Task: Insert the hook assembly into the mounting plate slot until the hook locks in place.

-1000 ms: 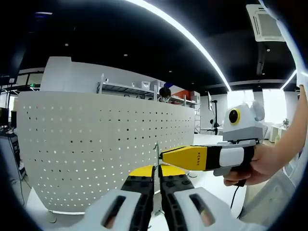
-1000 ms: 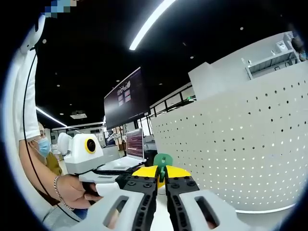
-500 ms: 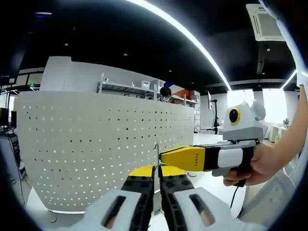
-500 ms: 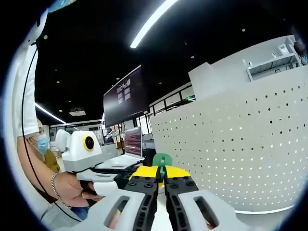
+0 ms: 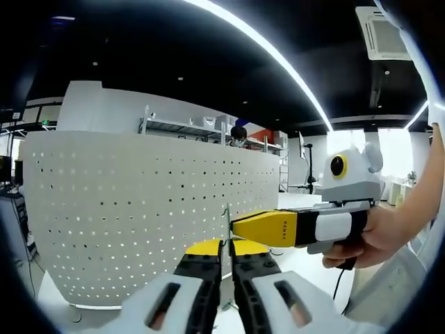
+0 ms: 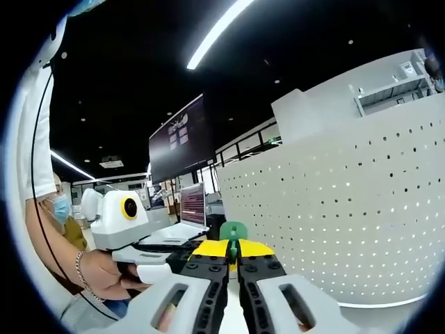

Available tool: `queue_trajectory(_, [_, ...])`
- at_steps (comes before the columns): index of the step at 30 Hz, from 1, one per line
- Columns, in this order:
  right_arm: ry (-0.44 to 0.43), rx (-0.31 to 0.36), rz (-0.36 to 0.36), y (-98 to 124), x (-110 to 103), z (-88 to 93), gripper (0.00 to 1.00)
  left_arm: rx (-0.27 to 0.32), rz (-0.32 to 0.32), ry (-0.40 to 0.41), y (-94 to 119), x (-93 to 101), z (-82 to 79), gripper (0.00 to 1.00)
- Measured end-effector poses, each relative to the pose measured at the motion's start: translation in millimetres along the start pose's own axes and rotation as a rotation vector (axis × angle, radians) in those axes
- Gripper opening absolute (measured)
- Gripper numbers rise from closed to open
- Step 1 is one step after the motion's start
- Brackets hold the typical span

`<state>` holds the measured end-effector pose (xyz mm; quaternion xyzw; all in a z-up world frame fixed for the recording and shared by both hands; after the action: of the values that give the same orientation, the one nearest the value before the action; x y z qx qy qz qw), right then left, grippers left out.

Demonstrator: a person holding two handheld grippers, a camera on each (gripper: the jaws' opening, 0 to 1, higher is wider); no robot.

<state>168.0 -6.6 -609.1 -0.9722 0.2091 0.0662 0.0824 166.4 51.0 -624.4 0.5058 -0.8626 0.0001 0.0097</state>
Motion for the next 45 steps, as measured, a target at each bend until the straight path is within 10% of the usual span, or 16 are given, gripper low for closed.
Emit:
queue_trajectory(21, [-0.009,0.003,0.002,2,0,-1.9,0.01,-0.075,-0.029,-0.027,-1,-1.0,14.9,0.7])
queue_trajectory(30, [0.016,-0.013,0.028,2,0,-3.1,0.01,-0.092,-0.023,-0.04,0,1.0,17.8,0.7])
queue_trajectory(38, [0.136,-0.07,0.247,21,26,-11.3,0.01,-0.094,-0.03,-0.033,1,-0.9,18.7,0.7])
queue_trajectory(45, [0.119,-0.062,0.268,24,31,-12.5,0.01,-0.095,-0.025,-0.03,1,0.9,19.6,0.69])
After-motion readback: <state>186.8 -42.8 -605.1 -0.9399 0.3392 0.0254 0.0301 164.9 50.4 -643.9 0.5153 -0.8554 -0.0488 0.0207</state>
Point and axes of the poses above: the point that each gripper's makers call its tool centre point, and the gripper's own axes: y roughly backward along the fingers, x roughly to its right, z roughly out of its underside, the point moved 4 cm from there along y, roughly backward along the fingers, and after that the axes turned 13 degrees about -z, right-handed, at the moved point
